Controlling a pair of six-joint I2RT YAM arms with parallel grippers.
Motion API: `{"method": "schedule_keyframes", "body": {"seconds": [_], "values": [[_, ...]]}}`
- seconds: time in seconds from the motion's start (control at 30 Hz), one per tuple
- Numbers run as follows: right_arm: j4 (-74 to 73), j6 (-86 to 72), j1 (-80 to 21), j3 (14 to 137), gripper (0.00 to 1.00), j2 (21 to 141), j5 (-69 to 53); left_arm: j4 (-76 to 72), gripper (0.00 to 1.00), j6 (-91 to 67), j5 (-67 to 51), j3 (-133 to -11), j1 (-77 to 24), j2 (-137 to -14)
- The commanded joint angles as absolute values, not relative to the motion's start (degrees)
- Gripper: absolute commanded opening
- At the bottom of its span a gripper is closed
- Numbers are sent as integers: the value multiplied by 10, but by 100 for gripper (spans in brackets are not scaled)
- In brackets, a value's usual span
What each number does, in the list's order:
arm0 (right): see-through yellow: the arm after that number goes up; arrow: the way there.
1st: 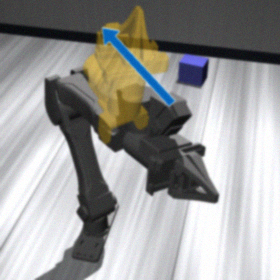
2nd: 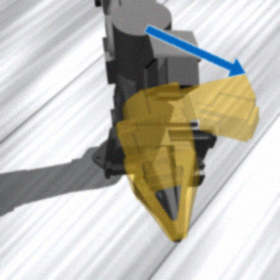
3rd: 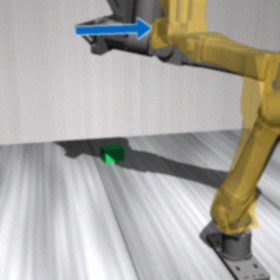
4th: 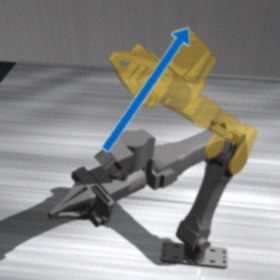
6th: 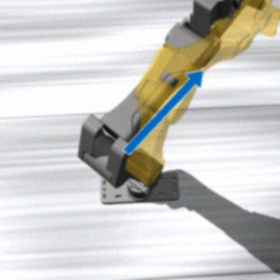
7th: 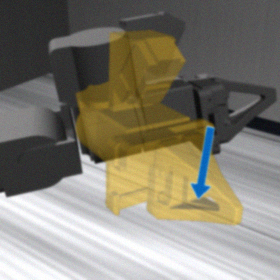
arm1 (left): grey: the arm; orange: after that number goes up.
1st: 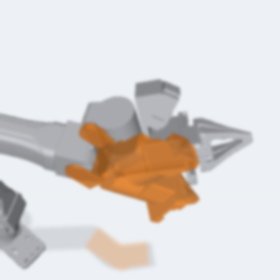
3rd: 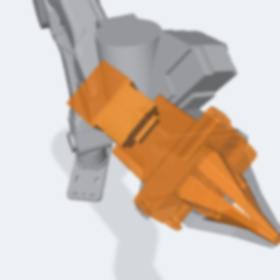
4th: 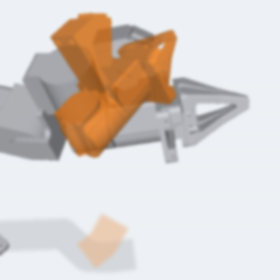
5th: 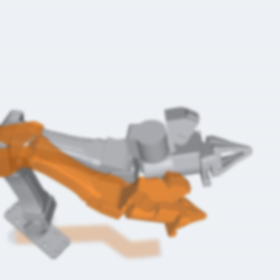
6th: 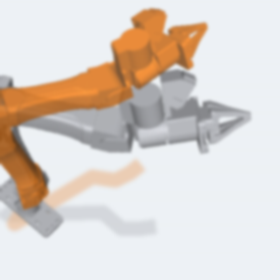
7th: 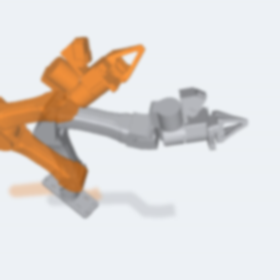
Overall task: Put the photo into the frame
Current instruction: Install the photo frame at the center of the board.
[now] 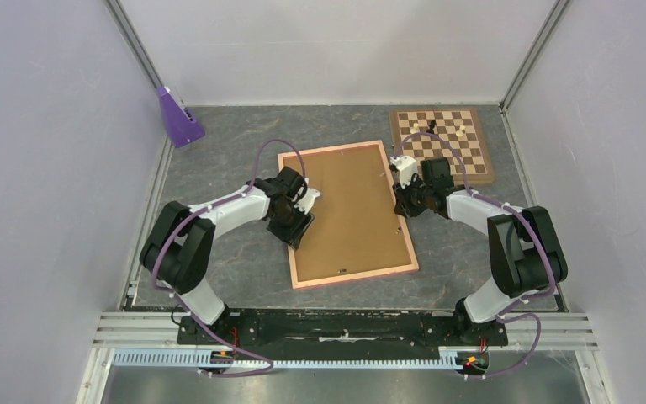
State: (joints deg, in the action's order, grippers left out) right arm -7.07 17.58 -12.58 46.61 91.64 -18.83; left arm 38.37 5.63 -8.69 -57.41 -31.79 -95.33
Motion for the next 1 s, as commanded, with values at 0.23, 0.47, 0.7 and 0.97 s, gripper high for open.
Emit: {"method": "schedule_keyframes", "body": {"seconds": [0.23,0.47,0.7,0.97], "values": [[-51,215,-125,480,13,927,-165,382,67,65,-106,-606,-324,-975],[-51,214,-125,477,13,929,-167,376,68,43,-138,-611,-295,-981],[-48,210,-125,471,13,927,-171,373,73,26,-202,-614,-248,-993],[-47,209,-125,470,13,929,-171,364,77,26,-204,-607,-246,-987]]}}
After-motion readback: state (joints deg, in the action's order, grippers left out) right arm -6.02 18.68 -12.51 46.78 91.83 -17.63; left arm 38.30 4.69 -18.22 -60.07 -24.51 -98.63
